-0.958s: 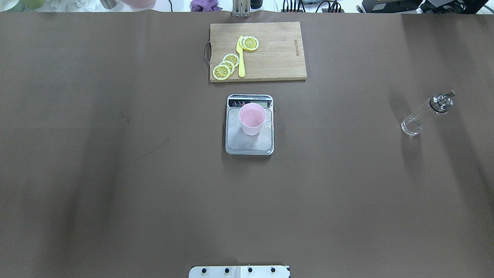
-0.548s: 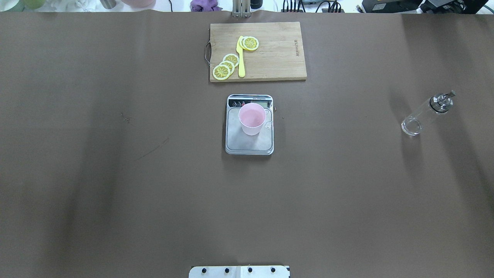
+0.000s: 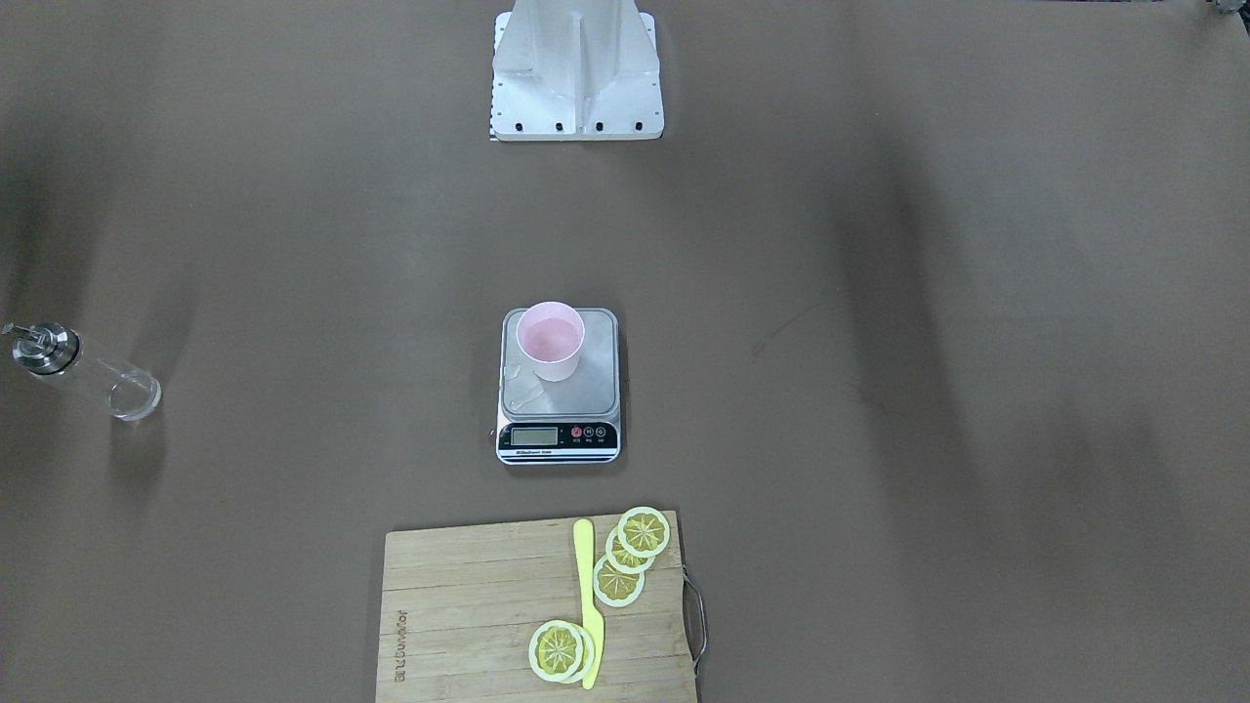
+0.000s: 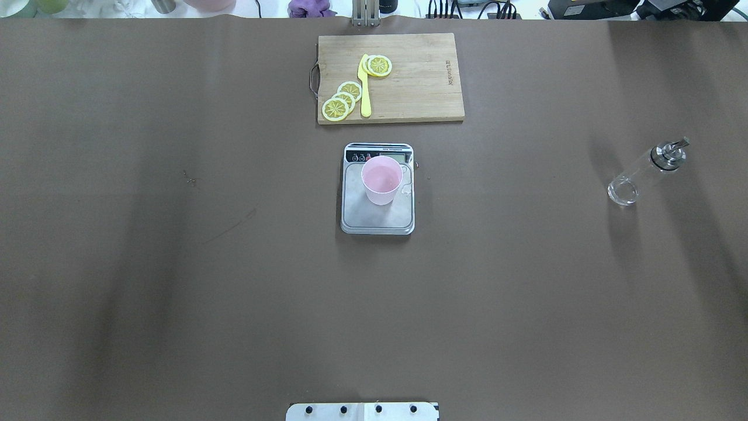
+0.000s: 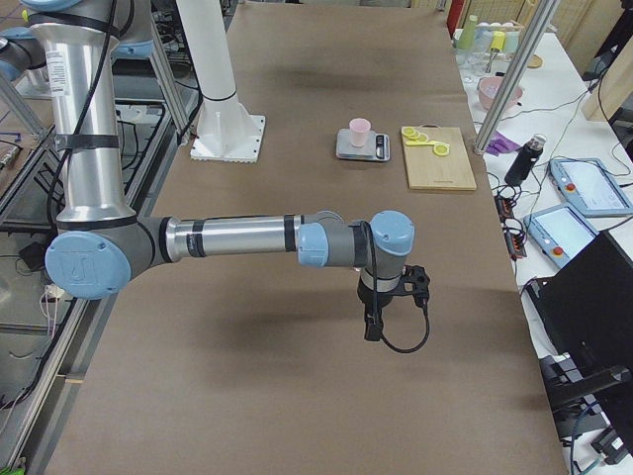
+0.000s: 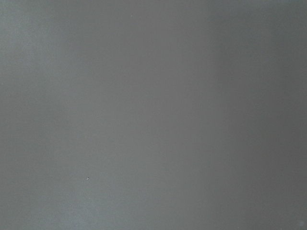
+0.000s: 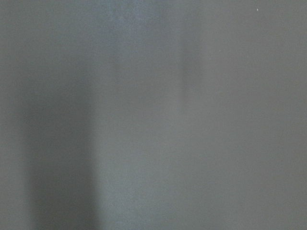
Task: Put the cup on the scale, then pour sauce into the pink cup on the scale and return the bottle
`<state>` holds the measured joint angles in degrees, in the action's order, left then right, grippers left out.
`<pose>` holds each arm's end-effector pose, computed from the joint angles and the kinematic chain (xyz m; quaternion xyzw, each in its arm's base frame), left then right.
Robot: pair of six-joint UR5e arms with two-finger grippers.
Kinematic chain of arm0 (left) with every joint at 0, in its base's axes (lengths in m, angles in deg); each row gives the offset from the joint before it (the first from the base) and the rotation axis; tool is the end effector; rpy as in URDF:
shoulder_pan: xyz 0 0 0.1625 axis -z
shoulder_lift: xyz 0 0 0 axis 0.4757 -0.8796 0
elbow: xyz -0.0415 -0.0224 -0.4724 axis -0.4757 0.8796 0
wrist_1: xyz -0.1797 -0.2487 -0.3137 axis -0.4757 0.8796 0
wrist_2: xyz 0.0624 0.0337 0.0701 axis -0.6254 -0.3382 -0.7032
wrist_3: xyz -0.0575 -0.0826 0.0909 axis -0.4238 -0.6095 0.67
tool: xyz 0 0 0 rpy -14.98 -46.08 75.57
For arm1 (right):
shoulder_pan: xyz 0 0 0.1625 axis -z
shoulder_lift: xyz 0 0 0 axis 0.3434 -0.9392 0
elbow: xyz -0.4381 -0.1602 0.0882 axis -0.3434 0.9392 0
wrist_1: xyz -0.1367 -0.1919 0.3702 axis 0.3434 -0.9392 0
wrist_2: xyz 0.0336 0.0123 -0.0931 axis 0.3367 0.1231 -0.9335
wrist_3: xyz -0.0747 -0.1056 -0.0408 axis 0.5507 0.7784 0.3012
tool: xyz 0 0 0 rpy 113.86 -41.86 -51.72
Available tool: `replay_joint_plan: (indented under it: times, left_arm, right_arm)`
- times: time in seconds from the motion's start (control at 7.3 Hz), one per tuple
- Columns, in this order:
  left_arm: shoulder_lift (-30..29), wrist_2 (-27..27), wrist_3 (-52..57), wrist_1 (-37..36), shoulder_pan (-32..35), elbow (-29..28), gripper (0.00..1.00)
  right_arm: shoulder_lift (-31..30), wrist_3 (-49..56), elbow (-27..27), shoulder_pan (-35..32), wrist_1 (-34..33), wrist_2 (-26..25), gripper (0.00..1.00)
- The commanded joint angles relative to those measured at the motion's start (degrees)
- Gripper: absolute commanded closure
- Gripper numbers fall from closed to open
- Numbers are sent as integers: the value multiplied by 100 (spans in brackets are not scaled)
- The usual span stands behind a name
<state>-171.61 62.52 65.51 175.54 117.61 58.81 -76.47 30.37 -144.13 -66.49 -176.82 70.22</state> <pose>-0.0339 -0.4980 0.7205 0.0339 0.3649 0.0768 0.9272 0.0184 -0.5448 0.7021 -0.0007 -0.3209 -0.0146 0.9470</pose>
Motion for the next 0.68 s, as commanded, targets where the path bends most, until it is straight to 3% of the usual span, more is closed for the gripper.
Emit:
replay_joint_plan:
  times: [0.0,0.55]
  left_arm:
    - [4,0,0,-70,0,-19,2]
    - [-5,26,0,-44,0,-598,2]
  right_arm:
    - [-1,0,-44,0,0,3,0]
    - [-1,0,-89,9,0,12,0]
